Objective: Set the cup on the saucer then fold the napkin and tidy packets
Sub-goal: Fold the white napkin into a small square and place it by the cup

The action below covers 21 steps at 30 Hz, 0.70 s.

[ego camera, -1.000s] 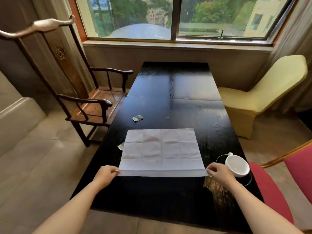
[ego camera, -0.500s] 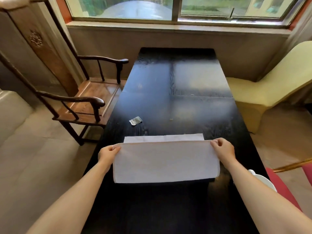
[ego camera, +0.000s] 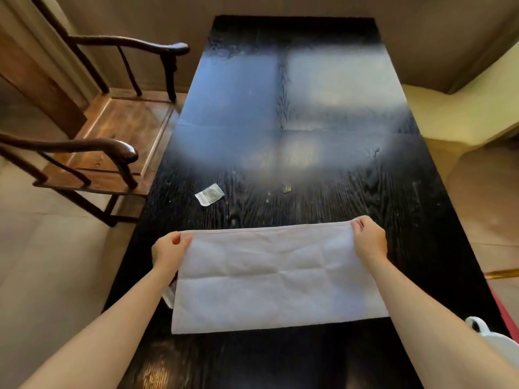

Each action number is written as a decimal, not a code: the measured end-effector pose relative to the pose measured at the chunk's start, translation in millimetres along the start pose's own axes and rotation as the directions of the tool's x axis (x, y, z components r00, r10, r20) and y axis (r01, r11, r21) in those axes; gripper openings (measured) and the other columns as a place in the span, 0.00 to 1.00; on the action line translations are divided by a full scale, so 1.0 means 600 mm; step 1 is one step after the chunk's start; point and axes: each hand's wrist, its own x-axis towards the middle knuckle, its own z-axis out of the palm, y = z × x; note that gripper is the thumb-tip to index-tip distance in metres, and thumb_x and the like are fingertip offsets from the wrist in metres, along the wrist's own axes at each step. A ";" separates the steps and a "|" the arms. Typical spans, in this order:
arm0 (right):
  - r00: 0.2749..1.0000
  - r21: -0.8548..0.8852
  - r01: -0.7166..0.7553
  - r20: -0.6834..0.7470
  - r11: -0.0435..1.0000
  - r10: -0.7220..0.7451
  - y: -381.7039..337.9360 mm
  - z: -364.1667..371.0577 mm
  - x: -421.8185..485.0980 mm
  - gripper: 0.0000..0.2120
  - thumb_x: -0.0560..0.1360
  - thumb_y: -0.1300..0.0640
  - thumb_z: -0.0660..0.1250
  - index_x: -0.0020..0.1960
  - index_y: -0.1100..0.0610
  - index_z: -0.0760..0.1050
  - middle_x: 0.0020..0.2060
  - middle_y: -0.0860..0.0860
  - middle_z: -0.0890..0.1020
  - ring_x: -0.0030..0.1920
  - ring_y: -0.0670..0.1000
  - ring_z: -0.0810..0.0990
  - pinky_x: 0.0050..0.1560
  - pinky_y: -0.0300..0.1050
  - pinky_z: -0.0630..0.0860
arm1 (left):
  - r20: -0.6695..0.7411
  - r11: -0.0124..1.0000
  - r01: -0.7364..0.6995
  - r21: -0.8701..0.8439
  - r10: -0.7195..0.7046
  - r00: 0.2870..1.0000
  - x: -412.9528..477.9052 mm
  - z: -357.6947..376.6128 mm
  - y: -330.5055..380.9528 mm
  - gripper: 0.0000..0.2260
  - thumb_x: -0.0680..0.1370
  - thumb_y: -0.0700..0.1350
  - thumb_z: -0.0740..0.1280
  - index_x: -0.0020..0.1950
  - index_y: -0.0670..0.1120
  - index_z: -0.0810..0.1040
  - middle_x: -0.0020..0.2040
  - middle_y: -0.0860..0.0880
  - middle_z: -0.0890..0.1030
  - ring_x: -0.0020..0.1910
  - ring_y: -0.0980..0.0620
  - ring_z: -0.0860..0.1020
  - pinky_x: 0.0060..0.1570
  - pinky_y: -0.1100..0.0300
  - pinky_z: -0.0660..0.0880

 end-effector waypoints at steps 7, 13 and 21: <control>0.968 -0.431 0.078 -0.182 0.899 -0.171 -0.023 0.051 -0.009 0.13 0.74 0.59 0.65 0.56 0.63 0.73 0.51 0.61 0.76 0.50 0.62 0.74 0.48 0.54 0.70 | -0.198 0.917 -0.192 0.349 0.272 0.942 -0.023 0.028 0.008 0.16 0.75 0.39 0.65 0.62 0.41 0.74 0.59 0.40 0.76 0.59 0.39 0.73 0.54 0.45 0.71; 0.728 -0.287 0.681 0.362 0.674 -0.581 -0.090 0.192 -0.134 0.23 0.74 0.50 0.53 0.66 0.55 0.73 0.65 0.53 0.77 0.65 0.57 0.74 0.67 0.58 0.60 | 0.205 0.658 -0.496 0.567 0.471 0.858 -0.127 0.178 0.002 0.22 0.77 0.52 0.53 0.70 0.49 0.69 0.71 0.44 0.70 0.70 0.45 0.69 0.68 0.47 0.51; 0.865 -0.471 0.500 0.312 0.727 -0.393 0.019 0.113 -0.064 0.29 0.76 0.41 0.44 0.75 0.46 0.56 0.76 0.50 0.59 0.76 0.56 0.54 0.73 0.55 0.45 | 0.208 0.569 -0.450 0.688 0.441 0.873 -0.113 0.178 -0.027 0.28 0.77 0.59 0.45 0.75 0.51 0.57 0.77 0.51 0.56 0.76 0.51 0.54 0.72 0.54 0.41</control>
